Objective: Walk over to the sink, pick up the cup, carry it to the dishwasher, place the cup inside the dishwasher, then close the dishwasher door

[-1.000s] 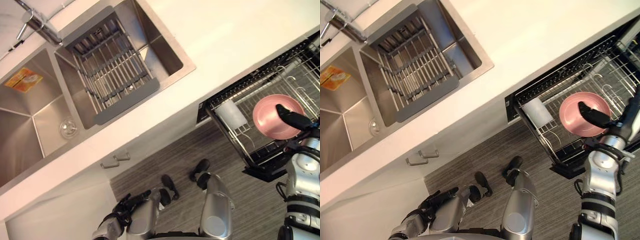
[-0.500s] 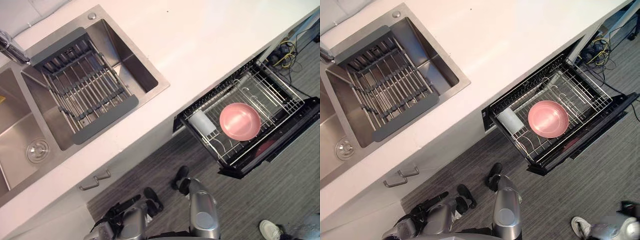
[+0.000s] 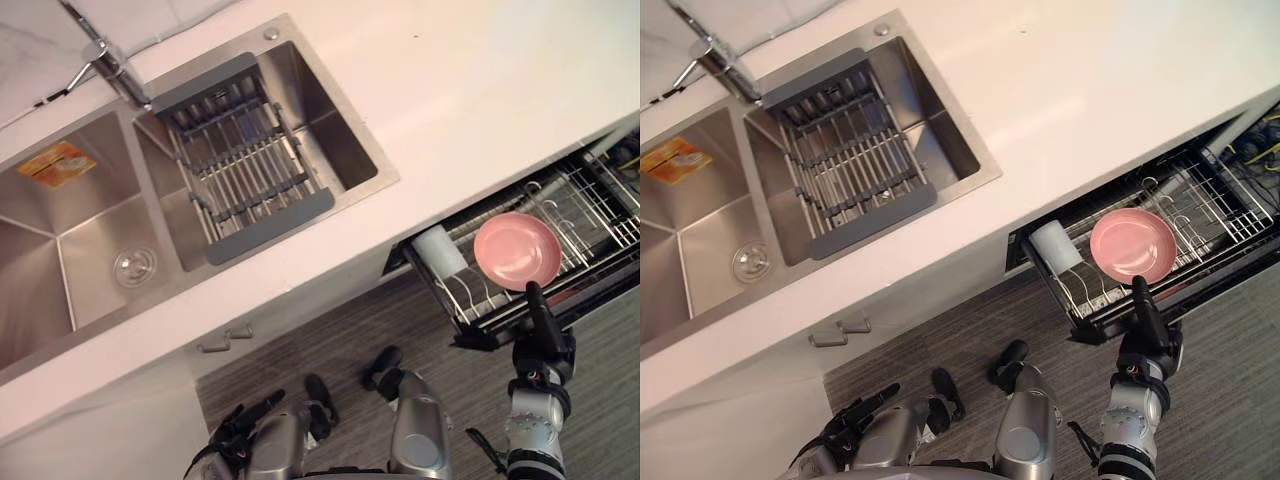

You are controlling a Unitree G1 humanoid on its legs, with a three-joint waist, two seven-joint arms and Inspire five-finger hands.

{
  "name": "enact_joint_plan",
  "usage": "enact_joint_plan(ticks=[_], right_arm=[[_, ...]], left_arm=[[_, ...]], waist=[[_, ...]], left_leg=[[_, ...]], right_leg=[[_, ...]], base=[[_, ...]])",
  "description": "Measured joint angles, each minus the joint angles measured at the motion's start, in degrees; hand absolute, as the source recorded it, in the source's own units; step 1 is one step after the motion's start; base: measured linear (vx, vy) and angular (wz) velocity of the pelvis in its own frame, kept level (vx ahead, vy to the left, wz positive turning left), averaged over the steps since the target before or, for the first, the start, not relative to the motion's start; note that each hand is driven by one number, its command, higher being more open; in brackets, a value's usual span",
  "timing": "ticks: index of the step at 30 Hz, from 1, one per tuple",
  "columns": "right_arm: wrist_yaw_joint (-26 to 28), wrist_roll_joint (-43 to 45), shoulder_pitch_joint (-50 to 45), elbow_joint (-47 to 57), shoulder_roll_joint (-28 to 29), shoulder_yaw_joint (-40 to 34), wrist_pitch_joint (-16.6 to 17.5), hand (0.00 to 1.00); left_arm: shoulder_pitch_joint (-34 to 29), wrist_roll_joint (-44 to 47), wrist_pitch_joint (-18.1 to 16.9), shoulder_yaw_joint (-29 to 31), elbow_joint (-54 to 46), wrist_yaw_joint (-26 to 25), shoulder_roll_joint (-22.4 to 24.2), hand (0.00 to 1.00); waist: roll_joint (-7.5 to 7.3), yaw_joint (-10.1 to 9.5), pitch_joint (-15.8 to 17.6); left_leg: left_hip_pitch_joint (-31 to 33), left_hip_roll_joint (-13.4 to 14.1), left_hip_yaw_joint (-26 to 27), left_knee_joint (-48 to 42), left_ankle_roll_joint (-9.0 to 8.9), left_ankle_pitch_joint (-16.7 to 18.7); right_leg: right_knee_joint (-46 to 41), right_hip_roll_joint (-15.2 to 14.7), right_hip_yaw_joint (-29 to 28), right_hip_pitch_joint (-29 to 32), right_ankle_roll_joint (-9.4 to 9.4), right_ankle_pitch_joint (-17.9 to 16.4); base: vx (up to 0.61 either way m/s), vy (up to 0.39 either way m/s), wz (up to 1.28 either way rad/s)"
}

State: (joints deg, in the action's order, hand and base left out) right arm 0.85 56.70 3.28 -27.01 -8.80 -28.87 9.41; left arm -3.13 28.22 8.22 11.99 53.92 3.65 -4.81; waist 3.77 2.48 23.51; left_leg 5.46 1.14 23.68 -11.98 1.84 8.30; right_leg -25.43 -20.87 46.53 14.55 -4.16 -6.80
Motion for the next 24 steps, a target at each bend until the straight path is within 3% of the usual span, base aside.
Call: enact_joint_plan(ticks=[6,10,16,18,19,20,21,22,23,24], right_arm=[[0.12,0.46,8.67,-3.94,-5.75,0.40,-3.75,1.00],[0.11,0.66,17.96,-8.82,-10.72,1.72,-5.40,1.00],[3.64,6.88,19.98,-10.40,-10.79,6.98,-5.03,1.00],[3.72,7.00,20.22,-10.35,-10.85,7.89,-4.62,1.00],[3.80,6.78,20.25,-10.10,-10.93,8.07,-4.61,1.00],[3.98,6.02,20.01,-9.90,-11.03,8.09,-4.19,1.00],[4.35,4.08,20.25,-9.32,-11.40,9.20,-3.94,1.00],[4.51,2.52,20.21,-8.80,-11.67,10.63,-3.95,1.00],[4.92,-1.14,19.81,-7.22,-12.04,14.62,-4.23,1.00],[5.03,-5.99,18.84,-5.70,-12.14,17.97,-5.00,1.00]], left_arm=[[-2.53,-1.20,-0.39,0.01,0.55,1.44,-0.39,1.00],[-2.66,-1.16,-1.28,0.23,0.20,3.90,0.17,1.00],[-1.54,-1.22,-1.56,1.36,0.26,6.51,0.62,1.00],[-1.12,-1.05,-1.78,1.64,0.31,7.87,0.76,1.00],[-1.04,-0.52,-1.93,1.64,0.28,8.61,0.79,1.00],[-0.74,1.18,-2.18,1.59,0.17,10.22,0.81,1.00],[-0.63,3.09,-2.45,1.67,-0.12,11.77,1.54,1.00],[-0.64,4.42,-2.34,1.69,-0.09,12.77,1.72,1.00],[-0.66,6.64,-1.73,1.70,-0.19,14.51,1.23,1.00],[-0.66,8.10,-1.27,1.65,-0.55,15.64,0.80,1.00]], waist=[[1.45,-0.97,0.73],[2.72,-3.03,1.35],[4.03,-3.41,2.20],[4.07,-4.78,2.24],[4.04,-5.15,2.26],[3.60,-5.10,2.52],[3.47,-5.50,3.37],[3.73,-5.60,3.38],[3.28,-5.94,3.62],[2.07,-6.45,4.18]], left_leg=[[0.83,-1.80,-2.91,0.91,0.97,-1.34],[3.15,-2.22,-5.33,0.84,1.08,-2.82],[6.31,-1.74,-5.98,-0.32,1.33,-3.50],[7.10,-0.71,-5.43,-0.41,1.33,-3.54],[7.50,-0.28,-5.02,-0.55,1.33,-3.87],[8.05,-0.38,-4.96,-1.94,1.00,-4.13],[9.11,0.72,-4.78,-4.25,-0.21,-4.29],[9.75,1.83,-4.62,-4.63,-0.66,-4.55],[9.85,3.11,-4.27,-3.86,-1.47,-5.14],[9.44,3.72,-4.52,-2.09,-1.57,-5.28]], right_leg=[[-1.74,-2.73,2.60,-0.45,0.50,-0.51],[-2.07,-3.68,5.47,-0.09,0.17,-0.72],[-2.70,-3.99,7.16,1.73,-0.68,-1.73],[-2.82,-3.28,7.90,2.18,-0.87,-2.04],[-4.83,-3.95,7.65,2.72,-0.91,-2.65],[-9.72,-6.51,3.87,2.87,-1.27,-5.46],[-8.06,-4.95,4.12,2.54,-0.24,-6.69],[-6.93,-3.59,4.87,2.53,-0.54,-6.45],[-5.00,-1.80,6.12,2.39,-0.65,-6.26],[-2.80,0.18,7.17,2.13,0.55,-6.64]], base=[[0.01,0.039,0.30],[0.01,-0.003,0.36],[-0.02,-0.055,0.08],[-0.05,-0.092,-0.11],[-0.04,-0.167,0.03],[-0.03,-0.219,0.04],[-0.04,-0.218,-0.01],[-0.05,-0.195,-0.34],[-0.07,-0.165,-0.47],[-0.08,-0.251,-0.46]])
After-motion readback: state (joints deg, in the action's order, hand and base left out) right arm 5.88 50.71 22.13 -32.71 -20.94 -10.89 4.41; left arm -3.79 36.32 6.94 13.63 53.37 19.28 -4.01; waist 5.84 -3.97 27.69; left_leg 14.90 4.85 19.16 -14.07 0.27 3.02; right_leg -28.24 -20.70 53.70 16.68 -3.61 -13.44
